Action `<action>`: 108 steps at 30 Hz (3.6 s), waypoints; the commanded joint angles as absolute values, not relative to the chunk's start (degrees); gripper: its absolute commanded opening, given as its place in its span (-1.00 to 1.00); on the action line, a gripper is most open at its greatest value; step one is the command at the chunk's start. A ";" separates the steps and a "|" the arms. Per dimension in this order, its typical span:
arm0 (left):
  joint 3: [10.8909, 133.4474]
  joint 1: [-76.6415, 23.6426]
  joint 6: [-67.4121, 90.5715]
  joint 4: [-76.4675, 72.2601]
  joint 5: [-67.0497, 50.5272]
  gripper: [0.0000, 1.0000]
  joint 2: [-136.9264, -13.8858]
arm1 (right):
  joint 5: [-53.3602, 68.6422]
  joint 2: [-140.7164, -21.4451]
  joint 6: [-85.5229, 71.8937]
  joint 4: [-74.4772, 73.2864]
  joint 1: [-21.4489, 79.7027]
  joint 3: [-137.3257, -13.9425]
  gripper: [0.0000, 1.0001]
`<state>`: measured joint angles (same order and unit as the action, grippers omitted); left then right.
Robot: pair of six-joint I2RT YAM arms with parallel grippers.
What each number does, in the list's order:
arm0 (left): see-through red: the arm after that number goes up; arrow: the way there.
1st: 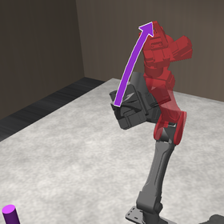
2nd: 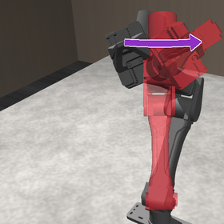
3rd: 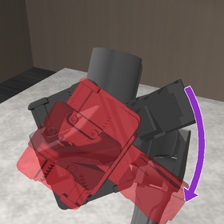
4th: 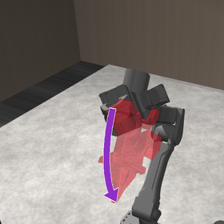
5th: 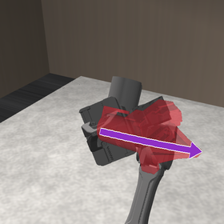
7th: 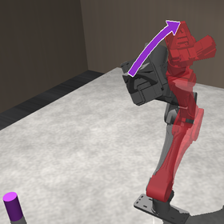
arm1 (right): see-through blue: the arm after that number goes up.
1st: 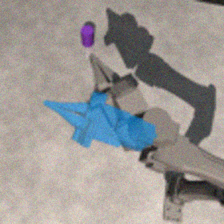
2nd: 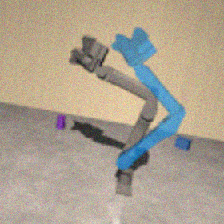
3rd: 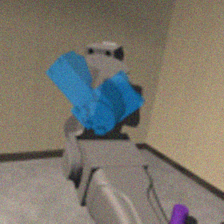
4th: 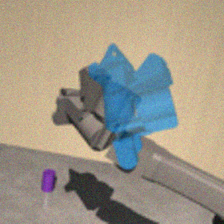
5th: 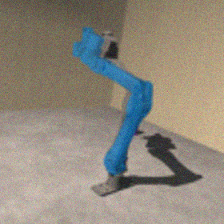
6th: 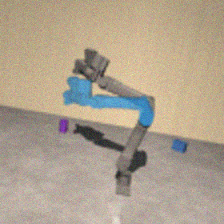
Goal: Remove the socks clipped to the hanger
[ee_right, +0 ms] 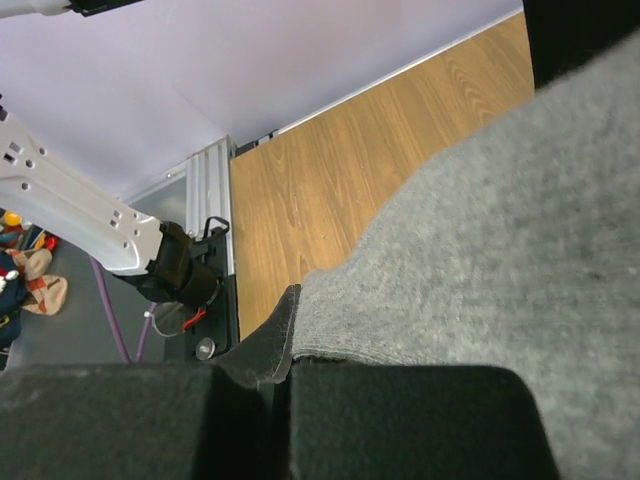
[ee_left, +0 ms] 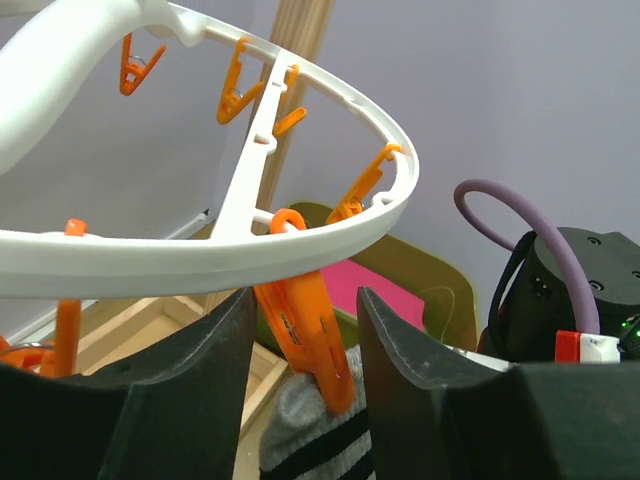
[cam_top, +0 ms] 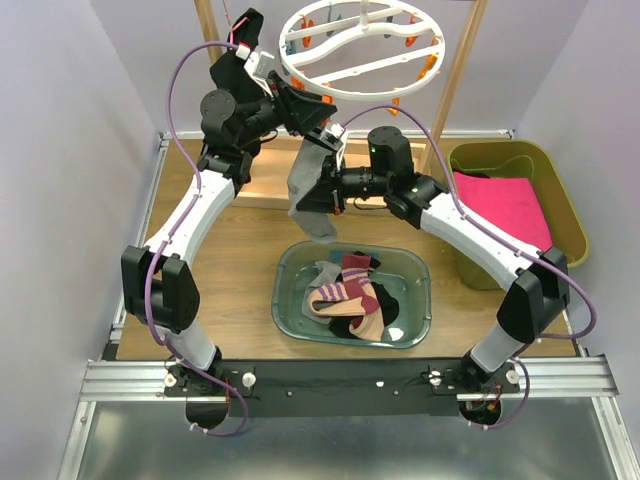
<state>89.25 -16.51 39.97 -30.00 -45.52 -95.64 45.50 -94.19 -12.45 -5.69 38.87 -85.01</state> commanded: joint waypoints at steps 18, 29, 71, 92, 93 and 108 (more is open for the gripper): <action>90.62 -18.54 39.64 -30.85 -43.33 -1.00 -94.57 | 39.82 -80.78 -11.86 -6.68 38.41 -67.68 -0.99; 93.07 -19.34 30.34 -19.27 -37.89 -1.00 -94.22 | 30.85 -67.07 -13.70 -13.97 38.41 -58.28 -0.99; 102.92 -25.93 11.87 4.21 -12.05 0.78 -93.25 | 16.61 -46.06 -37.53 -7.12 38.41 -29.97 -0.71; 80.89 -28.38 13.09 7.74 -1.21 0.78 -72.26 | 4.85 -45.62 -37.88 -18.17 38.41 -34.80 1.00; 79.29 -29.17 13.79 6.52 -1.58 0.78 -71.03 | 3.62 -45.53 -38.66 -19.15 38.41 -35.24 1.00; 41.59 -42.09 32.60 -19.22 -13.62 0.76 -50.19 | -3.87 -42.54 -44.82 -17.58 38.41 -35.60 1.00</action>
<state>51.59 -38.44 23.66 -6.11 -8.73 -54.17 -1.23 -43.59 -41.67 -18.13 38.52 -34.52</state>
